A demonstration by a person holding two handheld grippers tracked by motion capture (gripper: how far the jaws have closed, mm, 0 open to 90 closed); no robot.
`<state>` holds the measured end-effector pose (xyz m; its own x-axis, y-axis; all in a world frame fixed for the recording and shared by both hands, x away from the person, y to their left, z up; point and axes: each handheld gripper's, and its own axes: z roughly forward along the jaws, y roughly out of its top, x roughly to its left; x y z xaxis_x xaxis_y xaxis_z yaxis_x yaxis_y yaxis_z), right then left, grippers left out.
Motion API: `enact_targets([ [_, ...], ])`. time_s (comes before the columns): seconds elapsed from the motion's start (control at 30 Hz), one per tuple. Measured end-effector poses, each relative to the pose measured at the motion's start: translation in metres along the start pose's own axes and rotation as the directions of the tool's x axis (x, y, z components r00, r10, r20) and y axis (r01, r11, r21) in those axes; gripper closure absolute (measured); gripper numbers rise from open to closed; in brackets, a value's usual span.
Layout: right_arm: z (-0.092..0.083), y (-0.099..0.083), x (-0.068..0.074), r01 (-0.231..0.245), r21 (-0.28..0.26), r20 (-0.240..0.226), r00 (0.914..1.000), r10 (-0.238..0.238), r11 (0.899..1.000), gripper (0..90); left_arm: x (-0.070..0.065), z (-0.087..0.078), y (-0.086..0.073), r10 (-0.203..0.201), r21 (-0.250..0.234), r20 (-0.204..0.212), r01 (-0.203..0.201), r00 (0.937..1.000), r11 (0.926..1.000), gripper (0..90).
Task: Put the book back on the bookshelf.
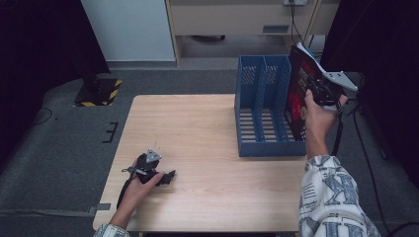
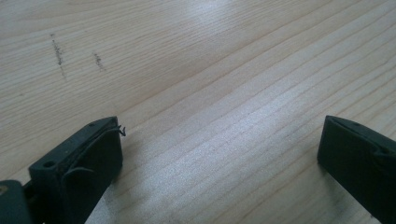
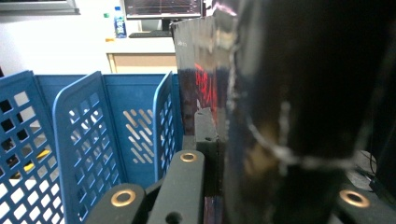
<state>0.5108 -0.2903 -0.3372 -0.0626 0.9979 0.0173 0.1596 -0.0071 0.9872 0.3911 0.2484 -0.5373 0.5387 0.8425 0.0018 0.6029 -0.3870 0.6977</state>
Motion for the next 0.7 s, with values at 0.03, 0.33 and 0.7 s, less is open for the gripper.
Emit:
enact_targets([
  [0.03,0.0,-0.002,0.002,0.013,0.003,-0.002,0.9999,-0.013,1.0,87.1,0.0,0.0,0.0,0.0,0.0,0.0,0.0,1.0,1.0,0.0],
  [0.33,0.002,-0.012,0.007,0.009,0.012,-0.005,0.9999,-0.009,1.0,87.1,0.0,0.0,0.0,0.001,0.0,0.001,-0.001,1.0,1.0,0.0],
  [0.7,0.001,-0.032,0.008,-0.006,0.037,-0.018,0.9998,0.006,0.999,87.0,0.0,0.0,0.0,0.001,0.0,0.0,-0.001,1.0,1.0,0.0],
])
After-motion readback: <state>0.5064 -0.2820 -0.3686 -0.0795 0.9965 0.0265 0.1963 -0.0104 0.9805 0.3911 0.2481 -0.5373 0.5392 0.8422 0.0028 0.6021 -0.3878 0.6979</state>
